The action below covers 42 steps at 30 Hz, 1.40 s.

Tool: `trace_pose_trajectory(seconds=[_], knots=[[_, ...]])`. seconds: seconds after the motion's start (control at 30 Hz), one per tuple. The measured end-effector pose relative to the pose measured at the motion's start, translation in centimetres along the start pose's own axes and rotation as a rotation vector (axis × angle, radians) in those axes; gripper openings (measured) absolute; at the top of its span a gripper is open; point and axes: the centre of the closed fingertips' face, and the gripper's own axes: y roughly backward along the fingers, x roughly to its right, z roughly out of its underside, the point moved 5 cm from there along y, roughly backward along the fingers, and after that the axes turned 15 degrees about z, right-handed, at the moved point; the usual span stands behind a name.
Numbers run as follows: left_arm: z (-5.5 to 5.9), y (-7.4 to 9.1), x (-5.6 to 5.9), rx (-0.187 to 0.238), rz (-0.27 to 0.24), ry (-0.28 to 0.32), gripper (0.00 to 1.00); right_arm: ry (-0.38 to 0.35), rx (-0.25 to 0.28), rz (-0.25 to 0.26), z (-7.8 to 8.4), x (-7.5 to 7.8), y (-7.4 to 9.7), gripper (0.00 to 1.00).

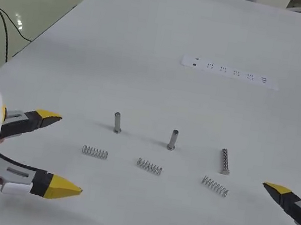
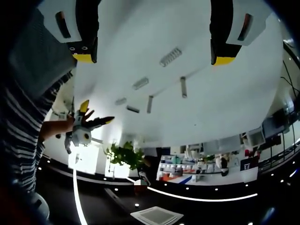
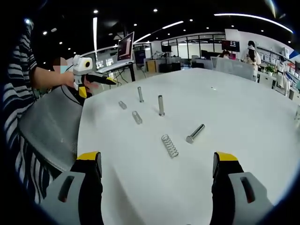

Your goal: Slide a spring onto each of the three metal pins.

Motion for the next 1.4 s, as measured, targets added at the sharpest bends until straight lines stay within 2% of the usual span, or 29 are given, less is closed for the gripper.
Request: trace_pose_trajectory(seconds=[0.13, 0.3, 0.47, 0.6, 0.73, 0.97, 1.07, 1.33, 1.4], knots=[[-0.6, 0.1, 0.0, 0.025, -0.007, -0.001, 0.98, -0.015, 0.016, 0.000, -0.5, 0.1, 0.0, 0.99], [-1.1, 0.0, 0.1, 0.031, -0.005, -0.008, 0.98, -0.008, 0.019, -0.004, -1.5, 0.2, -0.4, 0.99], [-1.8, 0.0, 0.1, 0.049, -0.005, -0.021, 0.98, -0.004, 0.045, -0.006, -3.2, 0.4, -0.8, 0.97], [-2.2, 0.0, 0.0, 0.057, -0.008, -0.031, 0.98, -0.012, 0.041, -0.004, -4.0, 0.8, -1.3, 0.96], [-2.2, 0.0, -0.1, 0.057, -0.010, -0.031, 0.98, -0.024, 0.027, 0.007, -4.5, 1.3, -1.8, 0.94], [-1.9, 0.4, 0.0, 0.052, -0.014, -0.021, 0.98, -0.044, 0.020, 0.006, -5.5, 1.2, -2.4, 0.90], [-1.7, 0.5, -0.1, 0.047, -0.018, -0.017, 0.98, -0.035, -0.001, 0.020, -5.5, 1.8, -3.0, 0.88], [-1.4, 0.4, -0.1, 0.042, -0.015, -0.011, 0.98, -0.046, -0.013, 0.031, -6.4, 2.2, -3.5, 0.79], [-1.4, 0.4, -0.1, 0.032, -0.016, -0.017, 0.98, -0.050, -0.034, 0.048, -6.5, 2.8, -4.0, 0.74]])
